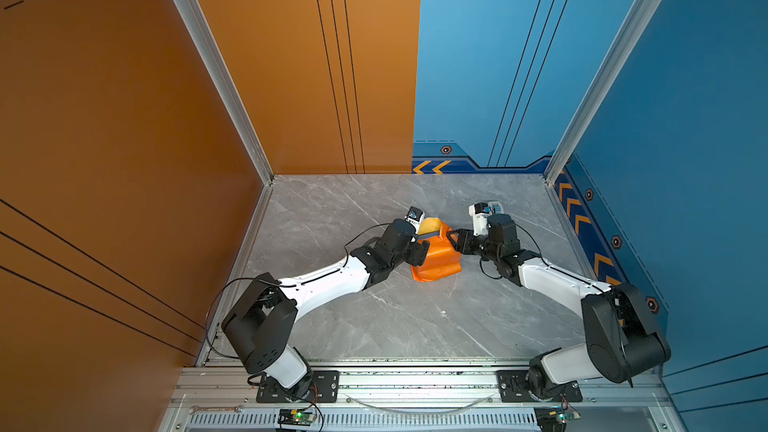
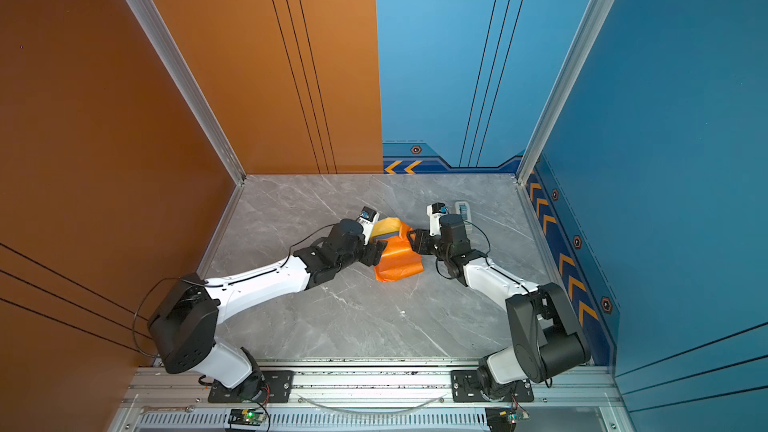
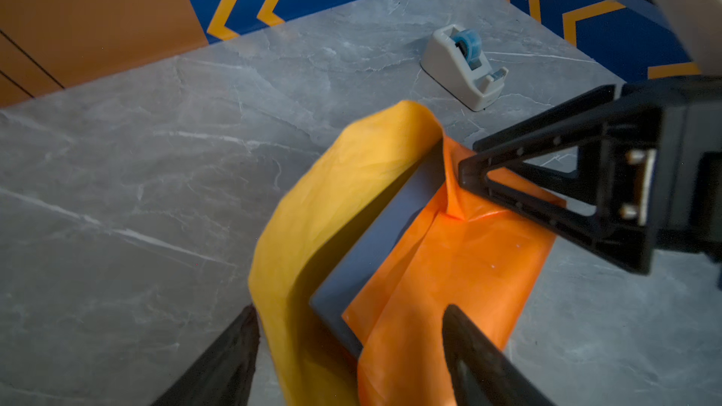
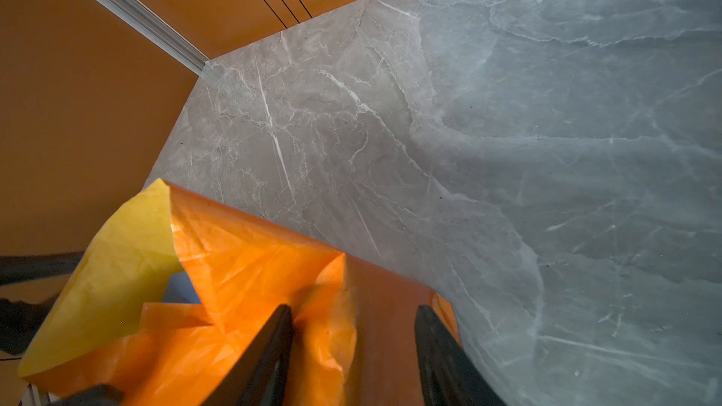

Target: Wrap the gift box in paper

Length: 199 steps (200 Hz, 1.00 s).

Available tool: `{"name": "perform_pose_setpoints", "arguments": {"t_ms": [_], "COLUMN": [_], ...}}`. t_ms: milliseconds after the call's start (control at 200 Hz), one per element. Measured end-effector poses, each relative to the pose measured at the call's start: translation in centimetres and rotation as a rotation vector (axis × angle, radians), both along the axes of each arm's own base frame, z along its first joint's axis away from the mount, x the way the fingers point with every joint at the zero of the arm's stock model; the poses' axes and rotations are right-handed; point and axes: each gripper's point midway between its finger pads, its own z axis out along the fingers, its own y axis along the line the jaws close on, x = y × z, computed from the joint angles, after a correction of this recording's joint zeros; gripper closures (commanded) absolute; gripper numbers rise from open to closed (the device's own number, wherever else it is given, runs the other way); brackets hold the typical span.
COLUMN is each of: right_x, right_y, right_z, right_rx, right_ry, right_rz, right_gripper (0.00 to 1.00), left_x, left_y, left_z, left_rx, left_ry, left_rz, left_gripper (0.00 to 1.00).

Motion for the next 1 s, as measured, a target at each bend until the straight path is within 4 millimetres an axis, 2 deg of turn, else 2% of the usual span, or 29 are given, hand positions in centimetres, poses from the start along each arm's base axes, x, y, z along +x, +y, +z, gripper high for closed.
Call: {"name": "perform_pose_setpoints", "arguments": {"t_ms": [220, 280, 320, 381, 566, 701, 831, 996], "right_x": [0.0, 0.1, 0.1, 0.1, 0.1, 0.1, 0.1, 0.1], "right_y": [0.1, 0.1, 0.1, 0.1, 0.1, 0.1, 0.1, 0.2], "right_z": [0.0, 0.0, 0.0, 0.0, 0.0, 0.0, 0.0, 0.0], "right_rx": [0.0, -0.001, -0.003, -0.004, -0.007, -0.007, -0.007, -0.008], "right_ry": [-0.019, -0.025, -0.028, -0.033, -0.041, -0.041, -0.041, -0.041], "right_rz": [0.007, 0.009, 0.011, 0.013, 0.016, 0.017, 0.017, 0.018], "right_gripper": [0.47, 0.47, 0.47, 0.47, 0.47, 0.47, 0.47, 0.47], "left_x": [3.3, 4.4, 5.0, 5.6, 5.9, 6.0, 5.4, 5.2], "left_y": [-0.5, -1.0, -1.4, -2.1, -5.2, -6.9, -7.8, -8.0], "left_z": [8.8, 9.9, 9.9, 8.9, 2.7, -0.6, -2.2, -2.3], "left_rx": [-0.007, 0.007, 0.021, 0.045, 0.101, 0.106, 0.1, 0.092], "left_ry": [-0.052, -0.046, -0.03, 0.017, 0.234, 0.345, 0.41, 0.443], "left_rz": [-0.153, -0.204, -0.234, -0.283, -0.418, -0.465, -0.487, -0.483], "left_gripper": [0.18, 0.19, 0.19, 0.2, 0.2, 0.2, 0.22, 0.32]}}
